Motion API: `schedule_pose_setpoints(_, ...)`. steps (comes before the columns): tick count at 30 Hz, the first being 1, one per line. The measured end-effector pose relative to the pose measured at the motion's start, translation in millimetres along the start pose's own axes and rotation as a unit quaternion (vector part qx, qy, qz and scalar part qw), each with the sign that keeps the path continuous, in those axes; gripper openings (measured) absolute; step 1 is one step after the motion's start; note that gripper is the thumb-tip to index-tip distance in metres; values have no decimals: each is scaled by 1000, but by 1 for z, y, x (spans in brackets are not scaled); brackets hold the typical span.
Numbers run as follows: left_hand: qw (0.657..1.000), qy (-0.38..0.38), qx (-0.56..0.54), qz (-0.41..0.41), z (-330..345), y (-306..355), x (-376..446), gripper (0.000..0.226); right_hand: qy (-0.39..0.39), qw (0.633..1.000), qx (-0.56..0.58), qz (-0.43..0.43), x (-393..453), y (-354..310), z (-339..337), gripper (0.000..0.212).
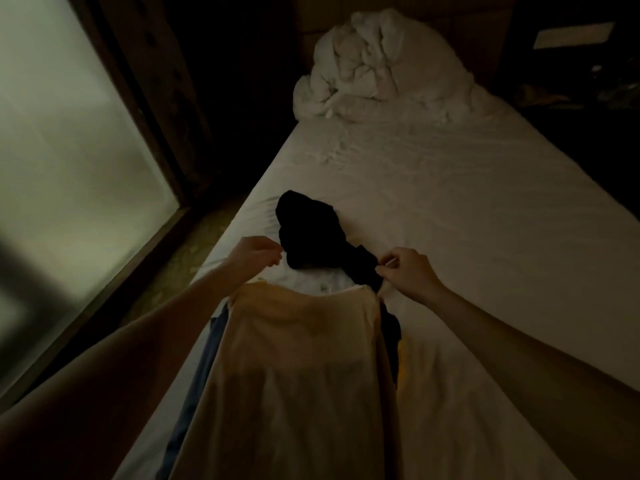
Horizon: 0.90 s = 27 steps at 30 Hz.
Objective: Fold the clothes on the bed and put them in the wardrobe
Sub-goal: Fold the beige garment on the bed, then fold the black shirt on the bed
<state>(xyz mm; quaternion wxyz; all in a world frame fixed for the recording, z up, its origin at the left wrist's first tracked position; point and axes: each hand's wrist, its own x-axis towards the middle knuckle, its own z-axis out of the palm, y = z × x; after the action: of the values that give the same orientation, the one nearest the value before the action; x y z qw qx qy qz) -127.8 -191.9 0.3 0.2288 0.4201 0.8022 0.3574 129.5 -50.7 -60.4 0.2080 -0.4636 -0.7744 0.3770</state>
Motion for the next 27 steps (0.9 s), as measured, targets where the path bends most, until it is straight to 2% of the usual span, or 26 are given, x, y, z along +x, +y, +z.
schedule_pose_setpoints(3,998,3,62,28,18,1,23,10,-19,998,-58,-3,17,4,0,37)
schedule_pose_setpoints(8,978,-44,173,110,56,-4,57,25,-98,986,-132,-42,60,2,16,68)
schedule_pose_setpoints(11,956,-97,233,149,81,-13,84,32,-148,963,-213,-74,89,12,37,60)
schedule_pose_setpoints(14,929,-143,289,183,108,-21,107,46,-122,956,-259,-70,114,30,53,41)
schedule_pose_setpoints(16,908,-163,329,201,126,-27,118,64,-92,971,-214,-54,129,36,57,31)
schedule_pose_setpoints(18,887,-167,377,208,140,-32,125,89,-64,991,-119,-22,142,35,55,24)
schedule_pose_setpoints(19,886,-162,381,209,145,-33,126,101,-46,998,-51,3,147,32,53,23)
schedule_pose_setpoints(21,915,-139,310,219,157,-30,126,109,-35,986,147,72,150,22,47,24)
schedule_pose_setpoints(22,940,-120,231,220,164,-26,125,100,-44,960,253,107,148,16,43,26)
schedule_pose_setpoints(24,977,-57,53,200,170,-14,122,60,-56,903,399,147,142,1,31,31)
schedule_pose_setpoints(25,983,-31,-11,181,169,-4,119,41,-55,881,444,151,139,-5,24,34)
schedule_pose_setpoints(27,983,-6,-64,173,159,18,111,4,-42,866,478,142,131,-16,4,34)
